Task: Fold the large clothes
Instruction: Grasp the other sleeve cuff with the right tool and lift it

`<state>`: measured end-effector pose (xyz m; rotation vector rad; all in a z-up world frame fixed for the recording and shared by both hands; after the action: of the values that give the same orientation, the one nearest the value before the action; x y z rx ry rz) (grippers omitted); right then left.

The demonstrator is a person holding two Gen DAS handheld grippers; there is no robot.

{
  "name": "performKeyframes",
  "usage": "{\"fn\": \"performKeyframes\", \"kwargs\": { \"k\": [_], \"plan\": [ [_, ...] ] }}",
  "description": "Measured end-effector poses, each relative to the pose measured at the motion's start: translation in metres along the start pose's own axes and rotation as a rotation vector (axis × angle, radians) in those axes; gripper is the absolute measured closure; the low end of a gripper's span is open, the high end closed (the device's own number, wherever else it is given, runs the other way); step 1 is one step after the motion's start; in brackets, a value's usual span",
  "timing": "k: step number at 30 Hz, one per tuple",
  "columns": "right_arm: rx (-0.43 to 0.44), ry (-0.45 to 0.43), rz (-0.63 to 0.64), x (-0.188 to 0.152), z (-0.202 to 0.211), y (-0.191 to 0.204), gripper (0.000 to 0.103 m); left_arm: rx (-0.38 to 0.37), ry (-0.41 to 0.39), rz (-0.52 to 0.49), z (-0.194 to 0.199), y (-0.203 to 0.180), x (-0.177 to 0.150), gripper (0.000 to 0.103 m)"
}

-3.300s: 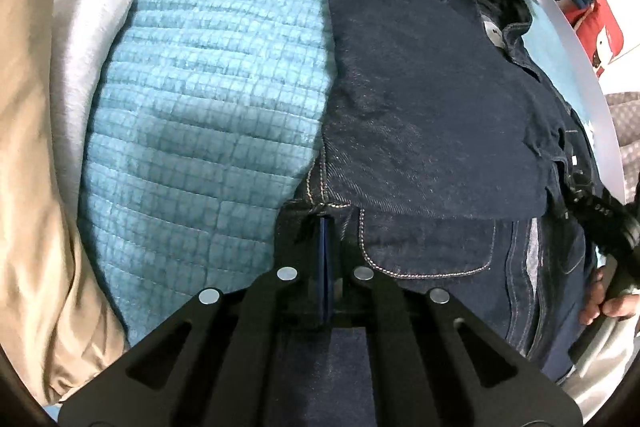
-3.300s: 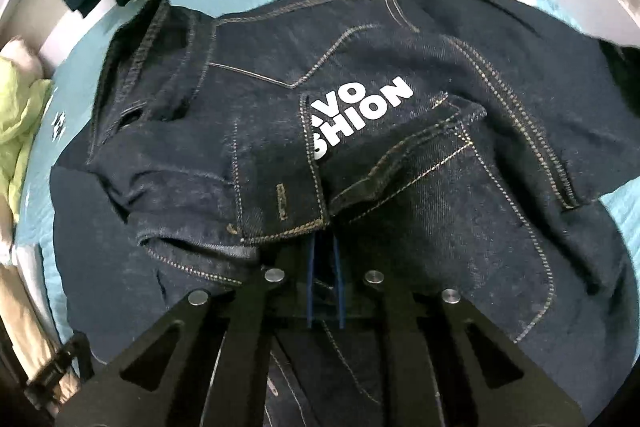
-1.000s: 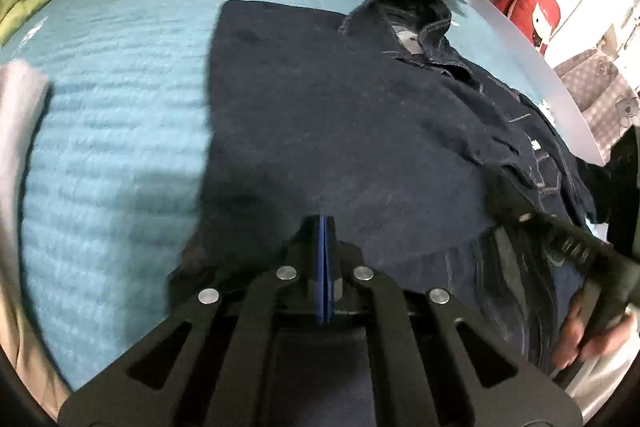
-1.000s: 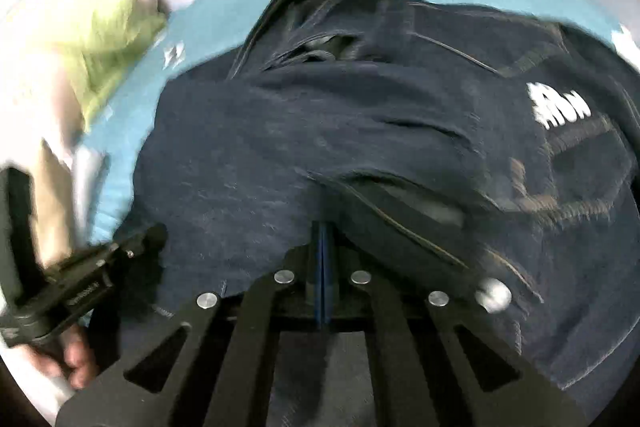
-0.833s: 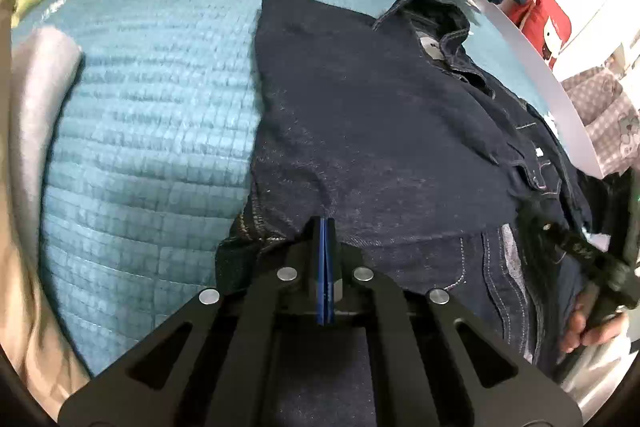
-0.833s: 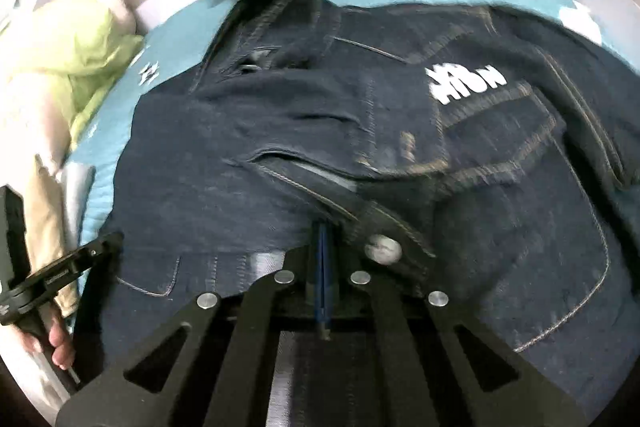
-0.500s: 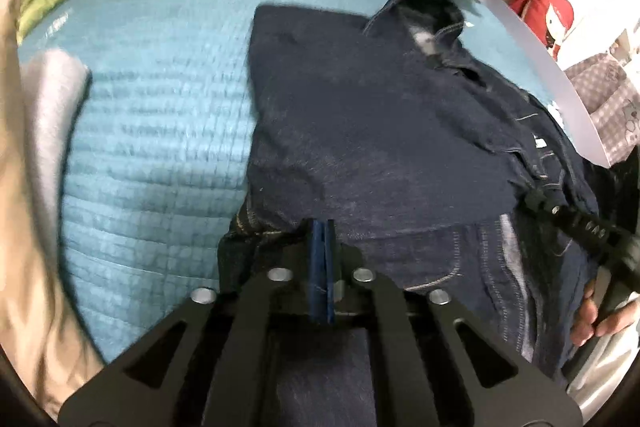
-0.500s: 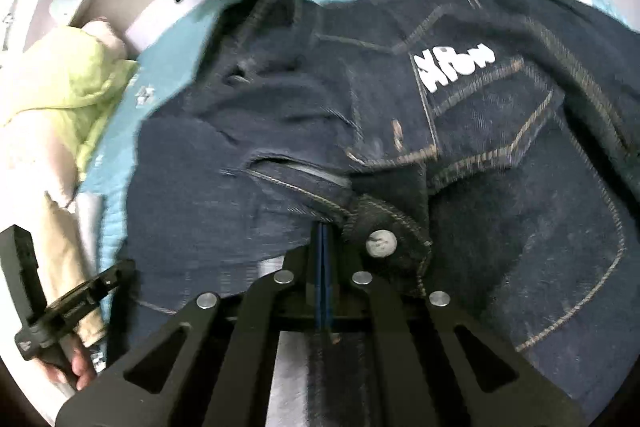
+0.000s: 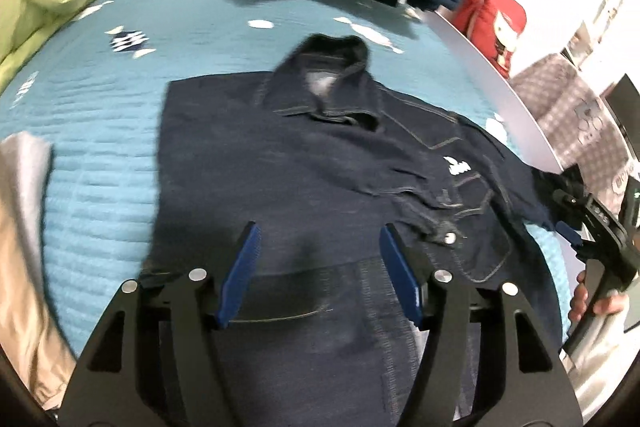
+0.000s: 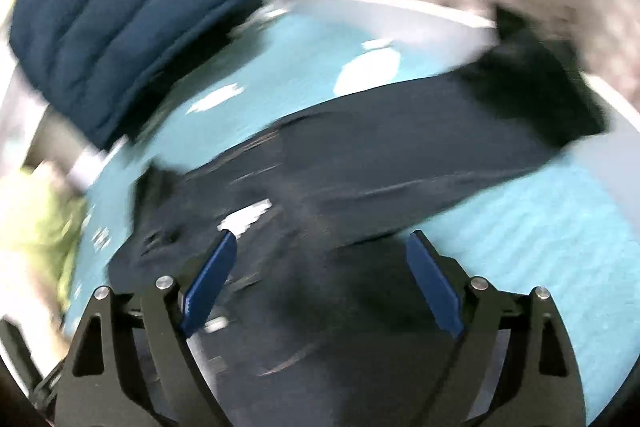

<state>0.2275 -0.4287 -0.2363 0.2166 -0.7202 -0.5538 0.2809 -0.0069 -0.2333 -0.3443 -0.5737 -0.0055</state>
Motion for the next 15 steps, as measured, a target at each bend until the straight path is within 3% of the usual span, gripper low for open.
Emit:
{"fn": "performKeyframes", "kwargs": {
  "k": [5, 8, 12, 15],
  "plan": [
    [-0.196, -0.068, -0.108, 0.023, -0.003, -0.081, 0.019, -0.031, 0.033, -0.050, -0.017, -0.033, -0.001, 0.040],
    [-0.259, -0.088, -0.154, 0.032, -0.007, -0.113, 0.019, -0.045, 0.045, -0.081, -0.024, -0.051, -0.002, 0.040],
    [-0.269, -0.148, -0.153, 0.045, -0.008, -0.133, 0.021, -0.057, 0.059, -0.106, -0.033, -0.066, -0.001, 0.040],
    [-0.285, -0.155, -0.145, 0.054, -0.018, -0.143, 0.041, -0.065, 0.073, -0.117, -0.043, -0.076, 0.001, 0.040]
  ]
}}
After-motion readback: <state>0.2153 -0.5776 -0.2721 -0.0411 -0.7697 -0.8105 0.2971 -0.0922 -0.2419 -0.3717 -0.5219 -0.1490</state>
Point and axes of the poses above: each gripper's, at about its wrist camera, not at the fingertips, and z roughly against the way its jaws point, y to its left, x to its top, the point moved 8 cm from there along -z, roughly the way its jaws point, and after that the axes turned 1 degree about z, right-handed, at the moved point
